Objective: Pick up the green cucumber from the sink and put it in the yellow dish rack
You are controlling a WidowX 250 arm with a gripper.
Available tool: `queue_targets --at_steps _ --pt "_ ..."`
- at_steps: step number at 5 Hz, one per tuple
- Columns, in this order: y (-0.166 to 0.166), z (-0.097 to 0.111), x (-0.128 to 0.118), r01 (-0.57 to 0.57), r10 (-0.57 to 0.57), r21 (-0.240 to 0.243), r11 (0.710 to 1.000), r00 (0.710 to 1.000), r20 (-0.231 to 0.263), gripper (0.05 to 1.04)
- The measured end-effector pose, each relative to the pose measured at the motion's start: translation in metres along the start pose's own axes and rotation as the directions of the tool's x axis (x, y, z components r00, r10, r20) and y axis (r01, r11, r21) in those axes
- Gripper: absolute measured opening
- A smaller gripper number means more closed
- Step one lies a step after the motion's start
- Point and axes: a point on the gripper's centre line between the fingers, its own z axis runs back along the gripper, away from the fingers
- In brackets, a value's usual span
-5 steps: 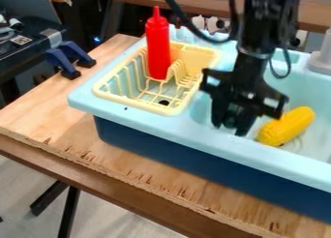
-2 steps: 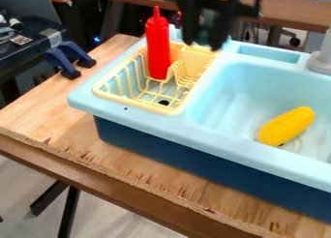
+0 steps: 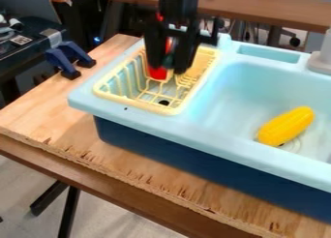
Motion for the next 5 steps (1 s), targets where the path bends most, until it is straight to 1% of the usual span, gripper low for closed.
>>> queue_targets --at_steps 1,2,3,4,5 --pt "0.005 -0.036 0.012 0.010 -0.010 0.004 1.000 1.000 -0.028 0.479" --pt "0.013 -0.049 0.022 -0.025 0.024 -0.018 1.000 0.999 -0.032 0.475" --pt "0.011 -0.056 0.028 -0.030 0.029 -0.029 0.999 0.998 -0.048 0.475" --pt "0.021 -0.057 0.030 -0.060 0.058 -0.033 0.998 0.997 -0.050 0.475" --pt "0.024 -0.061 0.033 -0.071 0.069 -0.044 0.997 0.996 -0.047 0.545"
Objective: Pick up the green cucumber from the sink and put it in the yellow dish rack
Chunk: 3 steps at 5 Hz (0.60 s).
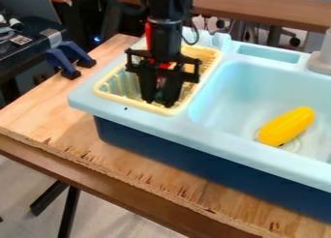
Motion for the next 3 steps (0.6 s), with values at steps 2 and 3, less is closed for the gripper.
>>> queue_targets --at_steps 2,3 --pt "0.0015 -0.0013 0.0038 -0.012 0.014 -0.040 0.999 0.999 0.050 1.011" --pt "-0.0034 0.0043 0.0031 -0.023 0.025 -0.036 0.999 0.997 0.073 1.008"
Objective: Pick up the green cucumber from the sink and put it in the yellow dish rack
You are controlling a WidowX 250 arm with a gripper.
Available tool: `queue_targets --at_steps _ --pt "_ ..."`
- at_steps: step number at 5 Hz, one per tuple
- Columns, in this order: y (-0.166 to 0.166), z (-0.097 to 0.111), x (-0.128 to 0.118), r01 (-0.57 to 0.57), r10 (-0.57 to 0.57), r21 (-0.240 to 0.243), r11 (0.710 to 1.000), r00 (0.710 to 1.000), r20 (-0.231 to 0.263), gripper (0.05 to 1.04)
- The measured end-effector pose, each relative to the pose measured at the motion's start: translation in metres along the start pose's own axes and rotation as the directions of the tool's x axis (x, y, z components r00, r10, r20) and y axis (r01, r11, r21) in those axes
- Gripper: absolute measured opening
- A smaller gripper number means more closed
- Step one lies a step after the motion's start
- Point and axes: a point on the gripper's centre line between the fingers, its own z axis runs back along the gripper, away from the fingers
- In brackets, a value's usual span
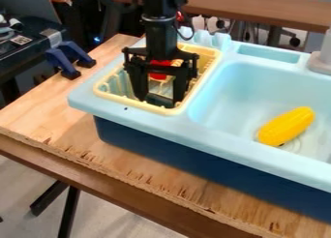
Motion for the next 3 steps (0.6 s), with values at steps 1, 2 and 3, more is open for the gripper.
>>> queue_targets --at_steps 1,2,3 --pt "-0.007 0.019 -0.011 0.010 -0.012 0.096 0.995 1.000 0.025 1.007" --pt "-0.028 0.044 -0.024 0.074 -0.083 0.144 0.987 0.995 0.058 1.006" --pt "-0.056 0.065 -0.042 0.168 -0.181 0.168 0.971 0.981 0.063 1.006"
